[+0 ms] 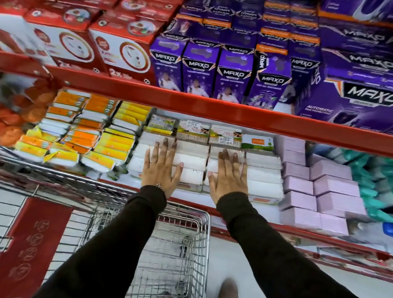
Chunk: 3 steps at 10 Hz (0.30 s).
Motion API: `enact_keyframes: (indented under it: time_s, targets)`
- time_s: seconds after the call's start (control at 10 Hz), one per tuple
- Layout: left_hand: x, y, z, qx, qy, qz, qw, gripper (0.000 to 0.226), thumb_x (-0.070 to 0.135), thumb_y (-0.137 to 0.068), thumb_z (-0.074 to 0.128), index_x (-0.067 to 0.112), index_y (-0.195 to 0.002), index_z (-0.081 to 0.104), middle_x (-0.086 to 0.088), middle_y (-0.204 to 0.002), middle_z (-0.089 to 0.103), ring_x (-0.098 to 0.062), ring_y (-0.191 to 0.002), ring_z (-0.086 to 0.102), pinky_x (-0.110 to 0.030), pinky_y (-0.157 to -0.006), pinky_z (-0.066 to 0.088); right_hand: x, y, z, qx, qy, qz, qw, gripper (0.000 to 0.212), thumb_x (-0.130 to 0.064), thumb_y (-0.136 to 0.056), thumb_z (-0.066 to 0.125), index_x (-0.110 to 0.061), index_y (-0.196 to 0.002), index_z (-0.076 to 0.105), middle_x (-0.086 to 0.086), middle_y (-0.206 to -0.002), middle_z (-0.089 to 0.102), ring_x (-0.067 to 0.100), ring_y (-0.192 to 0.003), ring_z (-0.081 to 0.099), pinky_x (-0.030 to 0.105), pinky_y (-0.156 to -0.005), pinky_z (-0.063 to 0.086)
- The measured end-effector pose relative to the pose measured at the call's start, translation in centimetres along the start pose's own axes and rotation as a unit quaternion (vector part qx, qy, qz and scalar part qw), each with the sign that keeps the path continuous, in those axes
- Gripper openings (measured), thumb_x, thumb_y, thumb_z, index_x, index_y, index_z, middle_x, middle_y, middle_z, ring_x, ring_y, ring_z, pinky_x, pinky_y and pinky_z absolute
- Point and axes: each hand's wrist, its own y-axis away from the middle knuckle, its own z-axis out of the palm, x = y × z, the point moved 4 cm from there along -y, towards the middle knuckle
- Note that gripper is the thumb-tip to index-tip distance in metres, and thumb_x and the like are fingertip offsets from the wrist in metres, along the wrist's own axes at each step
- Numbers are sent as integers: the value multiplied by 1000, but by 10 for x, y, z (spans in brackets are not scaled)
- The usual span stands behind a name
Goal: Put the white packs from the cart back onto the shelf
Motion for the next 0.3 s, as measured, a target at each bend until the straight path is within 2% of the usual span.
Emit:
enact_keyframes:
  time_s: [0.1, 0.2, 0.3]
  targets:
    - [0, -1, 1, -30, 5, -1, 1000, 85, 57, -85, -11, 19, -159, 4, -7, -168, -4, -26, -155, -5, -47, -127, -1, -1, 2, -7, -1, 9, 3, 1000, 68, -49, -101, 18, -14, -157, 2, 6, -166, -6, 26, -152, -9, 49, -124, -2]
    - [2, 3, -15, -5, 33, 9, 999, 82, 57, -88, -6, 19, -160, 6, -7, -168, 2, -25, -156, -2, -47, -127, 1, -5, 11, -29, 32, -6, 0, 999, 66, -49, -102, 19, -14, -157, 7, 5, -166, 0, 26, -153, -7, 49, -124, 0]
    - [12, 25, -42, 85, 75, 31, 993, 71, 52, -97, 9, 19, -160, 10, -8, -168, 7, -27, -155, 4, -46, -126, 6, -18, 36, -56, 117, -24, -33, 992, 66, -47, -102, 22, -14, -157, 9, 6, -166, 4, 26, -153, -3, 50, -124, 4]
